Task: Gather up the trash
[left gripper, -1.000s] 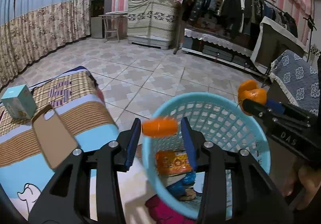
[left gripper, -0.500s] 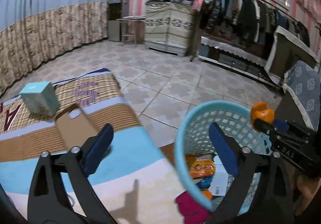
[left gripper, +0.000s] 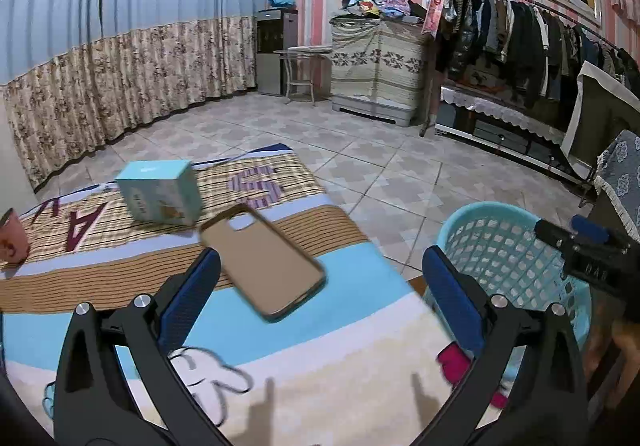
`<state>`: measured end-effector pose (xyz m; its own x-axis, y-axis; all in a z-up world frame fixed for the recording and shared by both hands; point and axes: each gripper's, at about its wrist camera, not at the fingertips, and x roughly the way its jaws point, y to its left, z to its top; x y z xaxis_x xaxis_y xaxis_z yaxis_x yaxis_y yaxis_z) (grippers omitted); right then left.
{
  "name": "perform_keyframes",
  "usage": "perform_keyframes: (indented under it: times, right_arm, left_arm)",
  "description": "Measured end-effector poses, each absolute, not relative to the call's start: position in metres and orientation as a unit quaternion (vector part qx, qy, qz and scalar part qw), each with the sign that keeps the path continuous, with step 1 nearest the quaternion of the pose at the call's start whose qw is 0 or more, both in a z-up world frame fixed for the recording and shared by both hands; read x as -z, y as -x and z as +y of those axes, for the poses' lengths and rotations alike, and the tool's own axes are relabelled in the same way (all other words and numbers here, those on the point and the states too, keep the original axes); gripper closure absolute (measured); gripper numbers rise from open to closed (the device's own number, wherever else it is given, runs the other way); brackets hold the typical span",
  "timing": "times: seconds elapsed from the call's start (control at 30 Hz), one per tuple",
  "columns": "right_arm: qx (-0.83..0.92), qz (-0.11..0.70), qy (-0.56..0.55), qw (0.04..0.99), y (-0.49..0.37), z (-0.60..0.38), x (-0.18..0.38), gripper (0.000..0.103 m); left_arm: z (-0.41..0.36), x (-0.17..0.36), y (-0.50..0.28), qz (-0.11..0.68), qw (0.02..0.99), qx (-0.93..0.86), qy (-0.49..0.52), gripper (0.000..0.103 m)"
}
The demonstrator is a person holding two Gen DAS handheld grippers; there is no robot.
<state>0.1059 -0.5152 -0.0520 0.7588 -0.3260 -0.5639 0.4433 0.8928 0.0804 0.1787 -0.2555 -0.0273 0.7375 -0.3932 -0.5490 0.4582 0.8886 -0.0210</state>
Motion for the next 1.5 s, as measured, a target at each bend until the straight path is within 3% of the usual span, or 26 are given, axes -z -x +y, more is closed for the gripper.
perform_keyframes:
  times: [0.1,0.77,1.5]
  right_arm:
    - [0.207,0.275,-0.093,0.934,-0.103,-0.502,0.045,0.004]
    - [0.091,0.280,-0.065,0.953,-0.056,-0.287,-0.003,0.004]
    - [0.073,0.249,-0.030,0.965,-0.016,-0.201,-0.026,0.004]
  left_arm:
    - [-0.237,0.023,-0.173,0.283,0.934,0.209,-0.057,0.005]
    - [-0.036,-0.009,-0.079,0.265,0.961,0.076,-0.029,0.005]
    - [0.008,-0.024,-0.038,0.240,0.969,0.051,-0.024,0.005]
